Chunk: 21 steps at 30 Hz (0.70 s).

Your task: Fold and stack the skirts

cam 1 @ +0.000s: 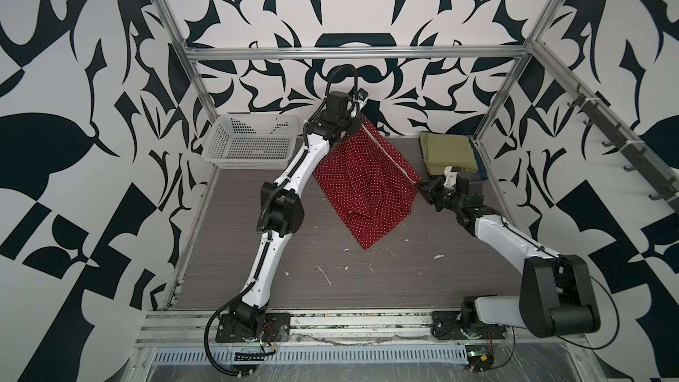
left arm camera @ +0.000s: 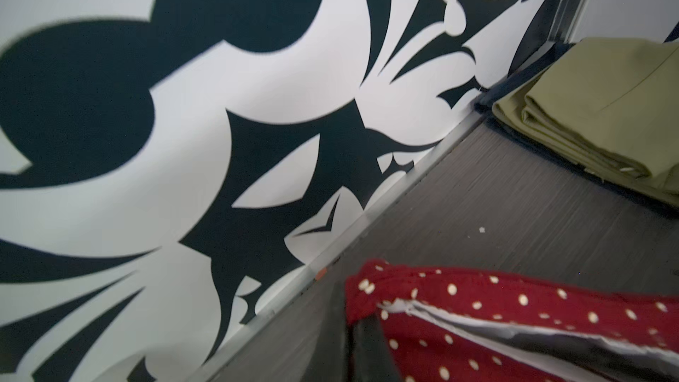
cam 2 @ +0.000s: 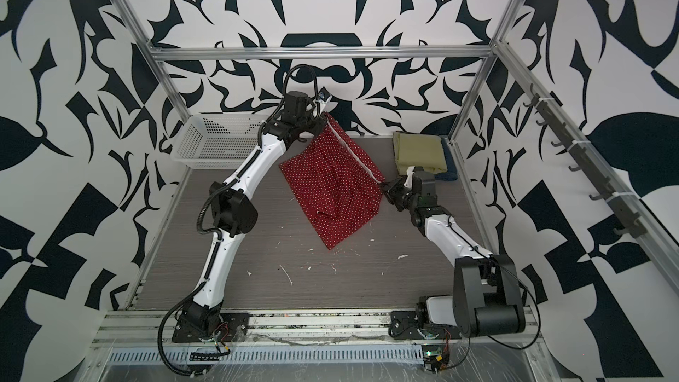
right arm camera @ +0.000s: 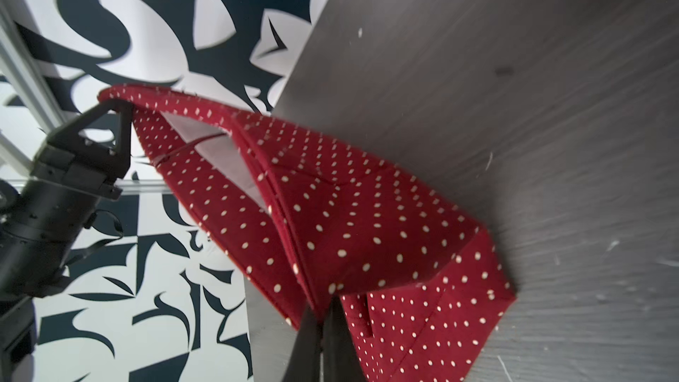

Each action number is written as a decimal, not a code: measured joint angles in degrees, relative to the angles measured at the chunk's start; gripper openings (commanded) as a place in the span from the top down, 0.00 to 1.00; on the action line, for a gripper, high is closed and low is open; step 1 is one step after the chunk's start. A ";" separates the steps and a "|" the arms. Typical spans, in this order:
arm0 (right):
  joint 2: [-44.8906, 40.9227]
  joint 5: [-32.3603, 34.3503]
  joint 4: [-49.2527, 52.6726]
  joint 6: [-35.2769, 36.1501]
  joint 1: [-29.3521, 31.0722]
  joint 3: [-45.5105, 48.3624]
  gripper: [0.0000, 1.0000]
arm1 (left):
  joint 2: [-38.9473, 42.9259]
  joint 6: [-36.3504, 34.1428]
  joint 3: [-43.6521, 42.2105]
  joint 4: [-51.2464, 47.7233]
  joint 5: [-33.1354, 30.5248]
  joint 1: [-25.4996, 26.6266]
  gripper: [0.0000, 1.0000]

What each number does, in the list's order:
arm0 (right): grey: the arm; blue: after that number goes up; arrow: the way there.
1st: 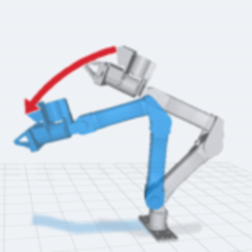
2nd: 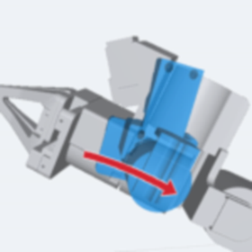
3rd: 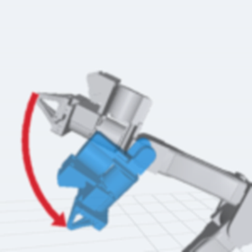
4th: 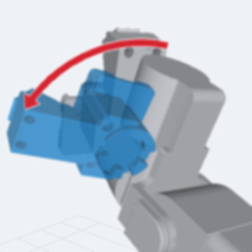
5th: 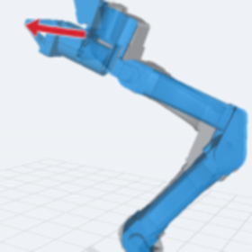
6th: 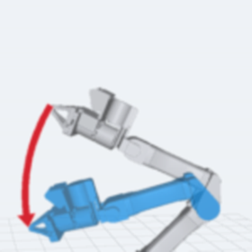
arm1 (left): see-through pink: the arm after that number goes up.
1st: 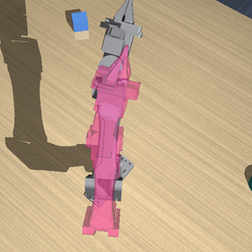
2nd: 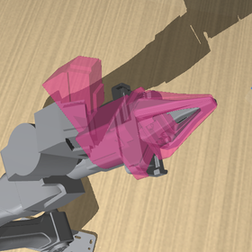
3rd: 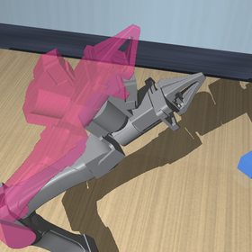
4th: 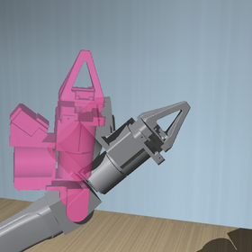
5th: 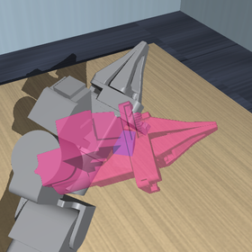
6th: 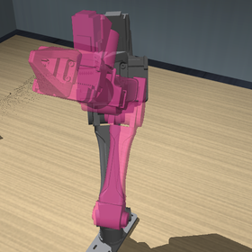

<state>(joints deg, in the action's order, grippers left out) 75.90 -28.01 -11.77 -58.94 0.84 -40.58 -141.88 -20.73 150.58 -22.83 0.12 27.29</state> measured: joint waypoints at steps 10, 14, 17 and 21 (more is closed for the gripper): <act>12.81 -5.73 -5.88 -3.80 -13.27 -0.33 0.96 | -0.57 5.20 -3.41 11.28 -0.90 1.03 0.01; 18.01 -7.30 -6.80 -4.92 -14.69 -1.46 0.94 | 13.75 8.70 -30.40 13.05 -5.42 1.14 0.01; 18.75 -8.83 -5.55 -4.83 -15.13 -2.34 0.89 | 27.96 11.93 -50.03 13.99 -7.50 0.98 0.01; 16.46 -9.22 -2.97 -3.19 -15.15 -3.15 0.90 | 42.47 16.04 -64.13 14.05 -8.00 1.01 0.00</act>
<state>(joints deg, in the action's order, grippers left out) 92.36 -37.23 -14.74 -62.13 -14.31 -43.72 -99.42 -4.69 86.46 -8.78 -7.88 28.29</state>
